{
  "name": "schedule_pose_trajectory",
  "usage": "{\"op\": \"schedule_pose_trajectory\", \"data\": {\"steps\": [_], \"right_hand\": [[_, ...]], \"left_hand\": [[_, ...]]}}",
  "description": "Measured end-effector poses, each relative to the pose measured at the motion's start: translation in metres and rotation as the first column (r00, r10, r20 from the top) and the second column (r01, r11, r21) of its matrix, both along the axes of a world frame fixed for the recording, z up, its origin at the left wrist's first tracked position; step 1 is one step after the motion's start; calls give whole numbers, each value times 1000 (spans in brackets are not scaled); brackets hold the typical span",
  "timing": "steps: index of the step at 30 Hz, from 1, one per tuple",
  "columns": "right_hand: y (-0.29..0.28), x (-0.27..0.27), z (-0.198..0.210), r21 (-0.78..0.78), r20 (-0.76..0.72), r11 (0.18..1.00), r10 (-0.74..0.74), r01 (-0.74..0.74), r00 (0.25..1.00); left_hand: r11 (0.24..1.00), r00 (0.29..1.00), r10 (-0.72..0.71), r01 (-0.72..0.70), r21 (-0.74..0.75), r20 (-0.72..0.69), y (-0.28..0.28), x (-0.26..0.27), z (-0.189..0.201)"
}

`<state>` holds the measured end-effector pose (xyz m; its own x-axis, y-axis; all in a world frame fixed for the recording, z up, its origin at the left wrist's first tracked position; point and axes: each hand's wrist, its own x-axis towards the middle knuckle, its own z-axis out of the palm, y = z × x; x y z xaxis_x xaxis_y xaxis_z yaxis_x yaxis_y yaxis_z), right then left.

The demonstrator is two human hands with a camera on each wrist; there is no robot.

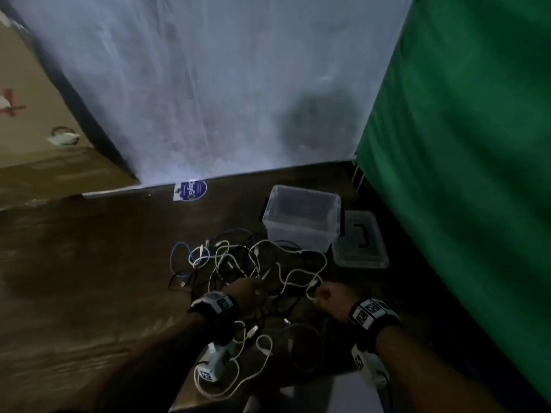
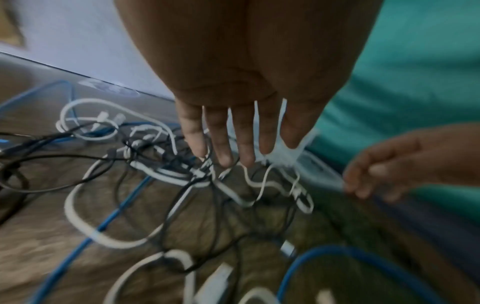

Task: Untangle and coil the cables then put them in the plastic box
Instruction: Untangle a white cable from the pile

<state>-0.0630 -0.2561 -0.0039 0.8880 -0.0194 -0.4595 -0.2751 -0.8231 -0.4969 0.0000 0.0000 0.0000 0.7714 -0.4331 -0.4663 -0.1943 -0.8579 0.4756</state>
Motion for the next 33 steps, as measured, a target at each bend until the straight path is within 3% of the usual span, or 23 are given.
{"op": "schedule_pose_trajectory", "data": {"steps": [2,7,11,16,19,21,23,25,27,29,31,33], "right_hand": [[17,4,-10,-17,-59,999,43,-44,997],[58,-6,-36,-113,-223,974,166,-194,961],[65,-14,-54,-197,-297,962,124,-187,947],[56,-20,-67,-206,-337,971,43,-118,940],[46,-7,-55,-162,-224,985,-90,54,971],[34,4,-53,-106,-126,962,-263,250,957],[25,14,-50,-14,-105,905,-424,425,899],[19,24,-46,129,-149,779,-596,613,789],[15,32,-42,255,-195,616,-722,745,664],[14,40,-42,356,-207,515,-770,780,603],[16,46,-41,429,-220,512,-740,745,635],[18,46,-40,437,-203,601,-659,669,724]], "left_hand": [[984,988,-126,136,118,-89,3,3,-4],[895,906,-365,405,186,-215,14,-4,-26],[772,834,-545,540,334,-87,21,-16,-54],[792,827,-557,502,347,76,28,-23,-83],[860,876,-473,435,265,96,28,-13,-85],[941,946,-312,295,167,88,29,-1,-80],[989,988,-121,112,98,91,28,14,-71],[998,993,63,-65,9,100,27,30,-59],[960,968,240,-227,-162,70,27,44,-50],[894,940,341,-318,-317,21,27,57,-36],[816,915,403,-371,-443,-25,25,66,-17],[759,905,424,-373,-534,-30,23,73,1]]}}
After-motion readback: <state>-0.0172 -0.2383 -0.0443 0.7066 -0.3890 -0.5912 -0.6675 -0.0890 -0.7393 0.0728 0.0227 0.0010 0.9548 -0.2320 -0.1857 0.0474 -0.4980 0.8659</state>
